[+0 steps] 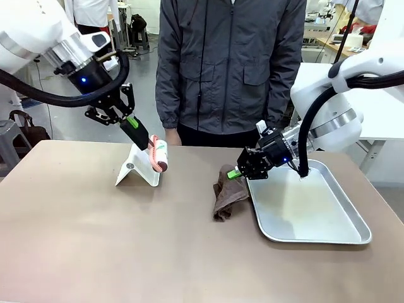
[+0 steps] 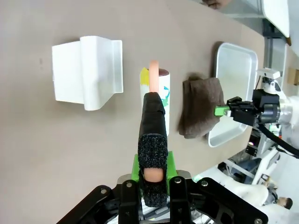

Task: Clean the surface of the table.
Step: Return the Lint Roller and towel to their original positions.

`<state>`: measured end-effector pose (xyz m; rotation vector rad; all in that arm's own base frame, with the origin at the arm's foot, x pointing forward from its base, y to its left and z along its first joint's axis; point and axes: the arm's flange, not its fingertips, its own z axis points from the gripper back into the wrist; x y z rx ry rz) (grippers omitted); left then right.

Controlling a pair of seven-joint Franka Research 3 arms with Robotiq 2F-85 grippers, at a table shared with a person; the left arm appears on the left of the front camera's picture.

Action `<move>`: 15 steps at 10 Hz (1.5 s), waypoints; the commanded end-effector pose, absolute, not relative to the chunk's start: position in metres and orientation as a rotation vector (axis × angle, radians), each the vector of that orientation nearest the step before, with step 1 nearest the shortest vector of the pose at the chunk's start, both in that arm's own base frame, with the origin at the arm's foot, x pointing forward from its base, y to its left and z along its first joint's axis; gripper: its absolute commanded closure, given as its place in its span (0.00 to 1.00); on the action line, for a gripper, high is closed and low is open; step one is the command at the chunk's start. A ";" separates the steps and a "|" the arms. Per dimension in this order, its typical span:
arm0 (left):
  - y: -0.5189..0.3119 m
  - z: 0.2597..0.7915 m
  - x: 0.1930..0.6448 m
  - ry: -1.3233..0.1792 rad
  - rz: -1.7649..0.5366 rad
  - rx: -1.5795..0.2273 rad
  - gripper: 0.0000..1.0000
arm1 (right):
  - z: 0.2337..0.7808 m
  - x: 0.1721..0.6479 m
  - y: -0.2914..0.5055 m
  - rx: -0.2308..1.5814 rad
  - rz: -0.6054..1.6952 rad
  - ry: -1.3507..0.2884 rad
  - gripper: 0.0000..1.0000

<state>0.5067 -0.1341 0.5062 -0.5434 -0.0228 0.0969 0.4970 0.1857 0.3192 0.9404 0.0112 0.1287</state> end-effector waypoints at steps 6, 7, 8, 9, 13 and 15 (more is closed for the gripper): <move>-0.136 0.500 0.515 -0.006 0.101 -0.544 0.78 | 0.321 0.497 0.187 0.949 0.130 0.003 0.93; -0.136 0.500 0.515 -0.006 0.101 -0.544 0.78 | 0.321 0.497 0.187 0.949 0.130 0.003 0.93; -0.136 0.500 0.521 0.012 0.096 -0.548 0.78 | 0.321 0.497 0.187 0.949 0.130 0.003 0.93; -0.135 0.493 0.530 0.060 0.031 -0.558 0.78 | 0.319 0.497 0.186 0.941 0.129 0.011 0.93; -0.130 0.474 0.553 0.041 0.009 -0.523 0.78 | 0.299 0.516 0.205 0.892 0.143 0.049 0.93; -0.125 0.468 0.560 0.031 0.071 -0.524 0.78 | 0.297 0.519 0.213 0.882 0.180 0.066 0.93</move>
